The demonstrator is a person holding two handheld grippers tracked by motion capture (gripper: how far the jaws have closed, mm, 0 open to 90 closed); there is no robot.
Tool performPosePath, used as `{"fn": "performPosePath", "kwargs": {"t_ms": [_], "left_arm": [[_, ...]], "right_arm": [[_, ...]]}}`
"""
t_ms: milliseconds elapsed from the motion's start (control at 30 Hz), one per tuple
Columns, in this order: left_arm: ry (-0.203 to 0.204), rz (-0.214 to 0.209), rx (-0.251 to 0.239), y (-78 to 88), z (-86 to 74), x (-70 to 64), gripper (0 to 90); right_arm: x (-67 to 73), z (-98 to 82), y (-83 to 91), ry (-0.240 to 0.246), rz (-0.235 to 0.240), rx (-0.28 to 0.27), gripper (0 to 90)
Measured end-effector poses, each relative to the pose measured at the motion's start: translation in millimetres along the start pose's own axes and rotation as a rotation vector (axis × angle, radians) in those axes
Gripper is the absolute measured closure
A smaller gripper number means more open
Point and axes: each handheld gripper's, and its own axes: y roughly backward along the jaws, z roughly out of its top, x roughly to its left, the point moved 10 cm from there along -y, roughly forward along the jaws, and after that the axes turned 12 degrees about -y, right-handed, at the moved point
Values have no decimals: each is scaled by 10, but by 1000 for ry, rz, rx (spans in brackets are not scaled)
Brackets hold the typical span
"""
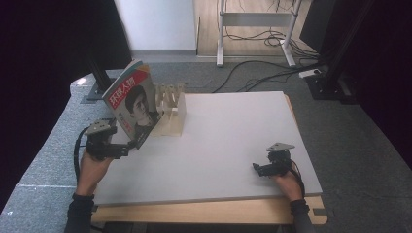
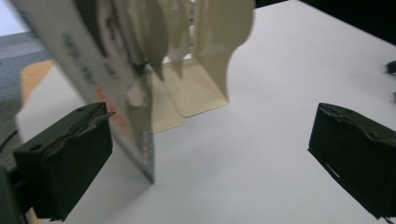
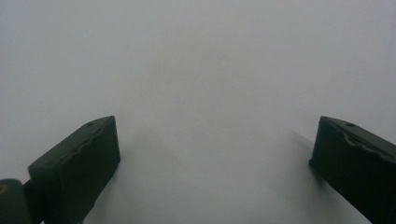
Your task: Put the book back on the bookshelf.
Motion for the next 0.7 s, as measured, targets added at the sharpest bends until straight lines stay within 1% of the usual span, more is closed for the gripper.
{"fn": "performPosePath", "kwargs": {"t_ms": [133, 233, 367, 433, 533, 567, 700], "left_arm": [[-19, -68, 7, -116, -29, -230, 0], [-37, -94, 8, -250, -86, -390, 0], [-37, -136, -3, -452, -164, -575, 0], [-46, -149, 10, -557, -224, -651, 0], [-68, -140, 43, -713, -328, -745, 0], [-71, -149, 50, -772, -368, -789, 0], [-86, -161, 97, -940, -510, -887, 0]], "right_arm": [[1, 0, -1, 0, 1, -1, 3], [1, 1, 0, 0, 0, -2, 4], [2, 0, 0, 1, 1, -2, 5], [1, 0, 1, 3, 0, -2, 4], [-1, 0, 0, 2, -1, -2, 3], [0, 0, 0, 0, -1, -2, 3], [0, -1, 0, 0, -1, -2, 3]]}}
